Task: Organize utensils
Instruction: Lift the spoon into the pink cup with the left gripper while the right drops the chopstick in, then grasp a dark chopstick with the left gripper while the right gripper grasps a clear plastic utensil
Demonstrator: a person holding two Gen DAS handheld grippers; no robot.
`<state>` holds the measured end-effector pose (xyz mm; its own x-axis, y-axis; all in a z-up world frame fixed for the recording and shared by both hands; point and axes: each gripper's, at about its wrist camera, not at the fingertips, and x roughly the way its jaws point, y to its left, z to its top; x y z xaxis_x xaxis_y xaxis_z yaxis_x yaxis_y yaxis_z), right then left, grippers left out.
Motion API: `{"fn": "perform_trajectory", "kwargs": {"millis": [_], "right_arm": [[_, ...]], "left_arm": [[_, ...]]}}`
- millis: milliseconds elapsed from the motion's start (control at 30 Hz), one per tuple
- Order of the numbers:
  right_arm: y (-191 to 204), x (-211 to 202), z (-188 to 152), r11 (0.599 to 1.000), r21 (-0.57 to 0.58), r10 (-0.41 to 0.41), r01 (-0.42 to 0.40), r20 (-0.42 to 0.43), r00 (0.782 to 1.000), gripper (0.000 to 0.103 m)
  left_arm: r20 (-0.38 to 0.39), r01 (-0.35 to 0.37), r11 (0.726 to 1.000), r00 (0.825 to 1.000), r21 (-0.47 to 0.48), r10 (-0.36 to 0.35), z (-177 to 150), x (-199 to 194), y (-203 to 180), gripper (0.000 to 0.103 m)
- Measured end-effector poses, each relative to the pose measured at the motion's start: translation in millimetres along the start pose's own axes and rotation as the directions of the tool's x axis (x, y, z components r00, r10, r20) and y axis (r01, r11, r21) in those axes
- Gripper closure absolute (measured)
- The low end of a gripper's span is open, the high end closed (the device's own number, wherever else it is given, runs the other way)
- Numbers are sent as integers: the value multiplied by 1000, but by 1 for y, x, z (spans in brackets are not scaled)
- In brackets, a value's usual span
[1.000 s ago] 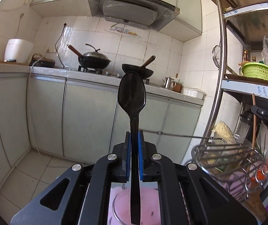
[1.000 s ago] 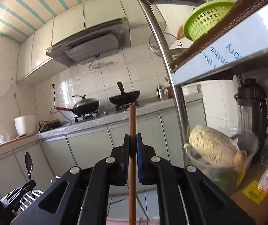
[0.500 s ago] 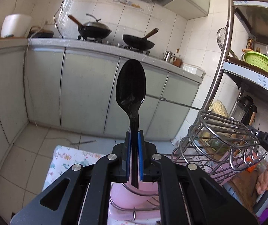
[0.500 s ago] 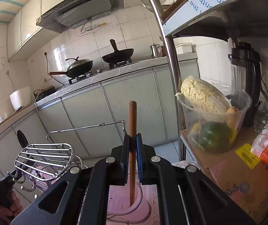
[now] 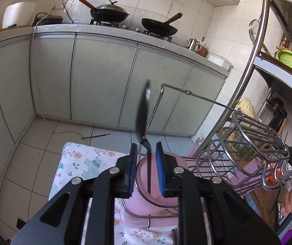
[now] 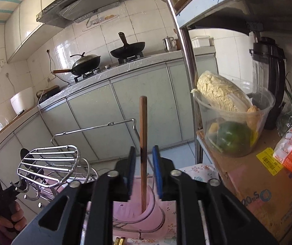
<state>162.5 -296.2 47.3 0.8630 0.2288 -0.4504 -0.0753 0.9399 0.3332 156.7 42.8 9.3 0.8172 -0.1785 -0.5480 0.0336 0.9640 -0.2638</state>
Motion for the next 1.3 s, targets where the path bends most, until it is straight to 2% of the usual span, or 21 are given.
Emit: {"fn": "perform_trajectory", "kwargs": {"millis": [200,500,700,900,1000,1067,1167,1300], "right_arm": [[-2,-9,-7,1000,-3,-4,4,-20,1000,80],[-16,-42,-31,1000,29,-8,10,-50,999,79],[-22,-51,-64,999,33,-31,36,-136,990,79],[-23,-48,-93,998,51,-17,29,-217,976,79],[-24,-44,-105,998,67,-2,19,-258,966,79],[-24,-40,-112,997,76,8,14,-283,959,79],[-24,-35,-121,997,78,18,7,-316,949,79],[-26,-30,-132,995,95,44,-10,-357,933,79]], "left_arm": [[-34,-6,1000,999,-25,5,1,-3,5,68],[-47,2,999,999,-36,-4,-6,-29,11,67],[-71,34,999,997,-30,-36,-26,-53,9,67],[-145,70,997,987,6,-69,-56,-62,-3,67],[-207,91,996,974,8,-87,-73,-56,-9,67],[-261,106,994,960,-3,-103,-85,-46,-12,67],[-345,119,993,931,-20,-119,-101,-28,-19,68],[-446,123,992,886,-38,-127,-114,1,-30,81]]}}
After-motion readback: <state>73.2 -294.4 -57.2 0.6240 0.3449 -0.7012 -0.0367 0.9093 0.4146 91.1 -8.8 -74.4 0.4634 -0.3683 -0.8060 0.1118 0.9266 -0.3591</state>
